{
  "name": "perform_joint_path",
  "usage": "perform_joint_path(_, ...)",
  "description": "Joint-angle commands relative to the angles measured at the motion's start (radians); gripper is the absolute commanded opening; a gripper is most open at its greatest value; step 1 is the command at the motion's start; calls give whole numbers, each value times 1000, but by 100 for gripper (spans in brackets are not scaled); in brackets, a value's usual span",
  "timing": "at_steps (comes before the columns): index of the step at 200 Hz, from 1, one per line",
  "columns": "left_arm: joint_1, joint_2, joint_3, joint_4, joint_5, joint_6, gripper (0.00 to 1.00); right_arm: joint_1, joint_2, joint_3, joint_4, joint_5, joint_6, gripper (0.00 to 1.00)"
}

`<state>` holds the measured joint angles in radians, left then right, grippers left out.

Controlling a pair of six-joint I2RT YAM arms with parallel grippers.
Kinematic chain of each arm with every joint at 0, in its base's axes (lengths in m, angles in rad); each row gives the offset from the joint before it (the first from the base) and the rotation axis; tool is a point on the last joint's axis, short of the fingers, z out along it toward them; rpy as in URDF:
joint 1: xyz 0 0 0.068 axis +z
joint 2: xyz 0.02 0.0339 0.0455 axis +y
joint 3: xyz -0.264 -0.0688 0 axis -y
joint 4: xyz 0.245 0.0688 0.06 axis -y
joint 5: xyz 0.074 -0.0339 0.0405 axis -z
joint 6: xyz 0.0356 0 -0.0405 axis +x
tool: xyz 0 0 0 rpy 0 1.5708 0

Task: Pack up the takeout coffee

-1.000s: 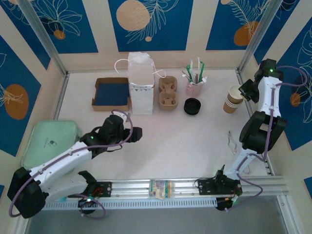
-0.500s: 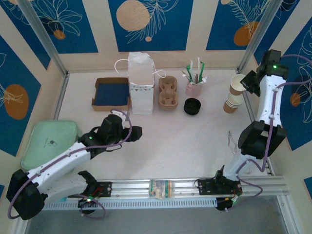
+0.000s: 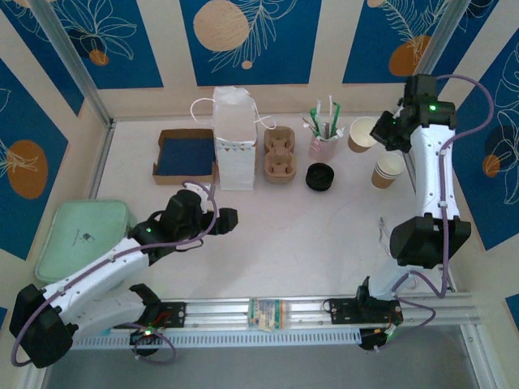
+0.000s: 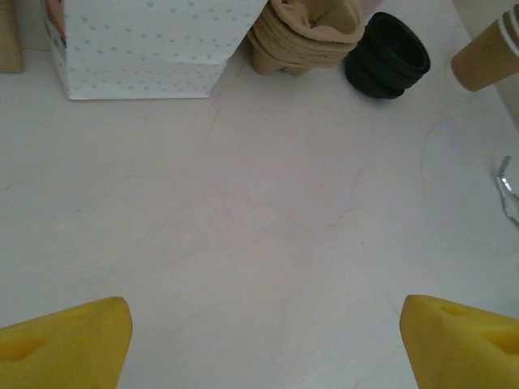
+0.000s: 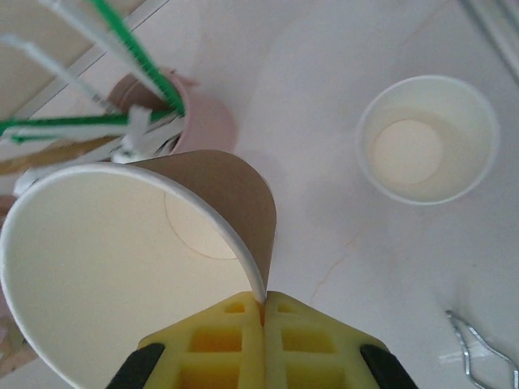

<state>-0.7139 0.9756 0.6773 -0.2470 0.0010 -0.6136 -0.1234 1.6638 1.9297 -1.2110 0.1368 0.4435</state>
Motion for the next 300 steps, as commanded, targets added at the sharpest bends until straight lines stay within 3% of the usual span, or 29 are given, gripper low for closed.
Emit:
perform_joint_path(1,-7,-15,-1,49,38,-47,86,63,-39,3,-33,-70,-41,2)
perform_joint_path(45,18,-15,-28,121,91,-133,86,221,-71,-113,12,-132,-56,1)
perform_joint_path(126,107,38,-16,163,211,-232,84,427,-90,-326,90,-122,-25,0)
perform_joint_path(253,110,75,-4,119,183,-216,83,643,-12,-484,122,-62,31,2)
perform_joint_path(300,110,93,-2,117,188,-210,83,682,-1,-539,146,-43,54,2)
